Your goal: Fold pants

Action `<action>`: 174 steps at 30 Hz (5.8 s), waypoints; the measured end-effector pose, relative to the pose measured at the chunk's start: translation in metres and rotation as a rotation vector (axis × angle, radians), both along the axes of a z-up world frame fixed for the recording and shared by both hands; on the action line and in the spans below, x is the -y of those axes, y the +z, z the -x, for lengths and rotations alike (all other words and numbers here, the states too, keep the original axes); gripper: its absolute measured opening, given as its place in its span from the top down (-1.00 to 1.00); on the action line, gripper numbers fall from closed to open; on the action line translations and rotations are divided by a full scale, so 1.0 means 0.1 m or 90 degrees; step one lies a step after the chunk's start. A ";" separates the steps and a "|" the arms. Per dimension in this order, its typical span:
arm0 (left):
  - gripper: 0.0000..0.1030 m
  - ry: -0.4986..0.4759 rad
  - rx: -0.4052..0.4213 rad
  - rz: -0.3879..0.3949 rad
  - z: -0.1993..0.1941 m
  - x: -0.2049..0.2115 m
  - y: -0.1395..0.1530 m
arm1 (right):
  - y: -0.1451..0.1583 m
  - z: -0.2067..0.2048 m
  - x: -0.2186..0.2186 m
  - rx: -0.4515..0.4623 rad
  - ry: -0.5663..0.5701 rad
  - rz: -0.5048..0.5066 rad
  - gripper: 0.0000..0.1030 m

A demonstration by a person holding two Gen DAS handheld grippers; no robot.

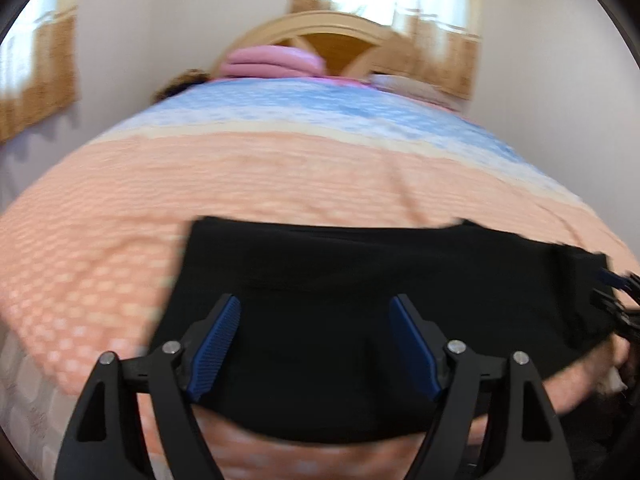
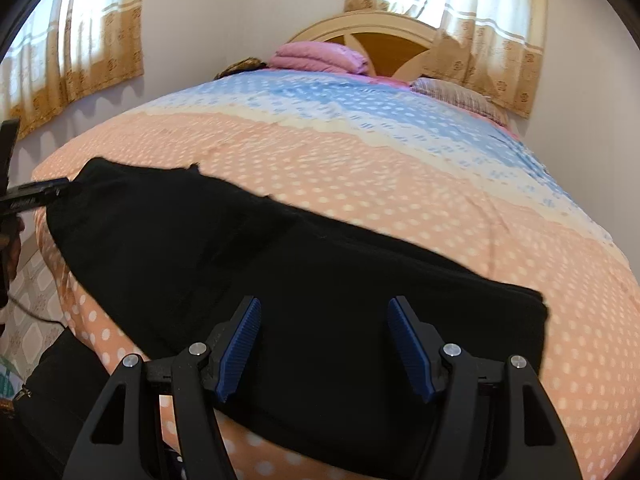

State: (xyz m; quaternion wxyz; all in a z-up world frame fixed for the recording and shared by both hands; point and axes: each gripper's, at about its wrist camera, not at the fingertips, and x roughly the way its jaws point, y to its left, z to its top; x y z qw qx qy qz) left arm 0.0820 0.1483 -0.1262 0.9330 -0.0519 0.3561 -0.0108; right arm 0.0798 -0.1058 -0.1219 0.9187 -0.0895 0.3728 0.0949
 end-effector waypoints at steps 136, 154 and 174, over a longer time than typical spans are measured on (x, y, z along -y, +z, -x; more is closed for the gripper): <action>-0.45 -0.243 0.053 0.123 -0.07 1.73 0.30 | -0.06 -0.03 0.83 -0.140 -0.101 -0.341 0.61; -0.67 -0.268 0.028 0.072 -0.16 2.04 0.12 | 0.00 0.43 1.63 -0.061 -0.209 -0.314 0.66; -0.98 -0.236 -0.008 0.025 -0.20 1.95 -0.11 | -0.04 0.51 1.29 -0.078 -0.095 -0.269 0.19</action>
